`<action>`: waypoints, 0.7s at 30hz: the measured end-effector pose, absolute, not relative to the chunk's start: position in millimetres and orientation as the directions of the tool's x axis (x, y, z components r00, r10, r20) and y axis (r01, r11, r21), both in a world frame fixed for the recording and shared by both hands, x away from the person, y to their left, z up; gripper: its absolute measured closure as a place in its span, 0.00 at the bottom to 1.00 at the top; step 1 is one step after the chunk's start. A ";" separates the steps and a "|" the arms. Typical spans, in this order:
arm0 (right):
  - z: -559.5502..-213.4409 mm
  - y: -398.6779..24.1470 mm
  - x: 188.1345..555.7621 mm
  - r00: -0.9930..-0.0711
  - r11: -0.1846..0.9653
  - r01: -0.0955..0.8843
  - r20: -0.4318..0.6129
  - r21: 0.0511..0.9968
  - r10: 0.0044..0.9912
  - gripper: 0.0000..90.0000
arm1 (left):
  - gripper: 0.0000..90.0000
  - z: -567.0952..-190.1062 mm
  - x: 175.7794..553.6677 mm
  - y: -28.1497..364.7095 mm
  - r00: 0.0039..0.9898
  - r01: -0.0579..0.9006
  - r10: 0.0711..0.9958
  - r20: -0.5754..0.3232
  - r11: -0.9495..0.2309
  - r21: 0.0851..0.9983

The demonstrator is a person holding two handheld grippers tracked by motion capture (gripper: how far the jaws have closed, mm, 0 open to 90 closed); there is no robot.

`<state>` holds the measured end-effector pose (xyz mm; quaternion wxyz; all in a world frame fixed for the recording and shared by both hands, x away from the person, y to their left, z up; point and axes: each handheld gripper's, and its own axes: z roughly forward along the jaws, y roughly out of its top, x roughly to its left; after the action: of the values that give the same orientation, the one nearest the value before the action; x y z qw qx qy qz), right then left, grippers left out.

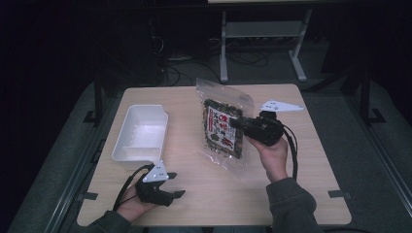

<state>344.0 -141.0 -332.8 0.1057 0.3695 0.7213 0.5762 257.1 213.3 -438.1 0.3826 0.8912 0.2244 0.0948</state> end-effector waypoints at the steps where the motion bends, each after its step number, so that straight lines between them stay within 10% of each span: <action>1: -331.9 -138.5 344.7 -0.704 0.060 0.408 0.272 0.911 0.656 0.83 | 0.34 -438.2 256.4 214.7 0.881 0.328 0.473 -0.001 -0.609 0.722; 21: -314.6 -72.6 362.7 -0.696 0.008 0.371 0.272 0.929 0.664 0.83 | 0.31 -440.0 251.3 230.6 0.885 0.329 0.465 -0.002 -0.623 0.710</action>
<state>362.7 -72.6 -314.6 0.1224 0.3700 0.6992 0.5994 251.3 230.6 -440.0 0.3737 0.8960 0.2215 0.0915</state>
